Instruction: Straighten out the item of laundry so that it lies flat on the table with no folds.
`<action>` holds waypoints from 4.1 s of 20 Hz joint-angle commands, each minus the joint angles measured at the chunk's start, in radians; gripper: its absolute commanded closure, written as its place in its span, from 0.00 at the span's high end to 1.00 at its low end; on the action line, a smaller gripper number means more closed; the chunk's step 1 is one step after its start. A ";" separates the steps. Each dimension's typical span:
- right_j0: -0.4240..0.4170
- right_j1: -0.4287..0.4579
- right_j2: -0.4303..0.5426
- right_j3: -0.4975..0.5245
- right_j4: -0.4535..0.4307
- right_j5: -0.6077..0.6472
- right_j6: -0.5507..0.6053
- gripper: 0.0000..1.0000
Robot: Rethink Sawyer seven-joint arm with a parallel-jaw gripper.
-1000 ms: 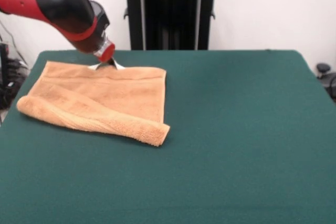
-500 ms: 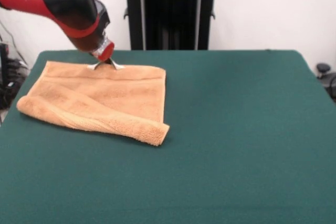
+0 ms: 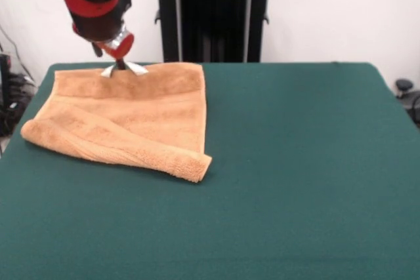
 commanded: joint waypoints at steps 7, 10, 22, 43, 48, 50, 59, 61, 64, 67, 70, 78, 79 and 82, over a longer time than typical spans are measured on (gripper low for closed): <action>0.060 -0.015 -0.009 0.030 -0.096 -0.059 -0.018 0.00; 0.065 -0.015 -0.009 0.029 -0.103 -0.053 -0.005 0.00; 0.036 -0.006 0.011 0.061 -0.059 -0.132 0.047 0.00; 0.051 -0.025 -0.002 0.102 -0.084 -0.430 0.041 1.00; 0.063 -0.015 -0.019 0.100 -0.057 -0.343 0.047 1.00; 0.063 -0.006 -0.023 0.103 -0.041 -0.307 0.051 1.00; 0.009 0.081 0.005 0.112 0.080 -0.129 0.027 1.00; 0.003 0.091 0.008 0.110 0.090 -0.116 0.022 1.00; -0.008 0.110 0.016 0.115 0.100 -0.123 0.022 1.00; -0.016 0.115 0.021 0.131 0.105 -0.139 0.027 1.00; -0.028 0.130 0.031 0.137 0.104 -0.176 0.028 1.00; -0.038 0.137 0.036 0.155 0.103 -0.195 0.030 1.00; -0.039 0.144 0.038 0.152 0.104 -0.195 0.030 1.00; -0.050 0.161 0.045 0.151 0.105 -0.200 0.019 1.00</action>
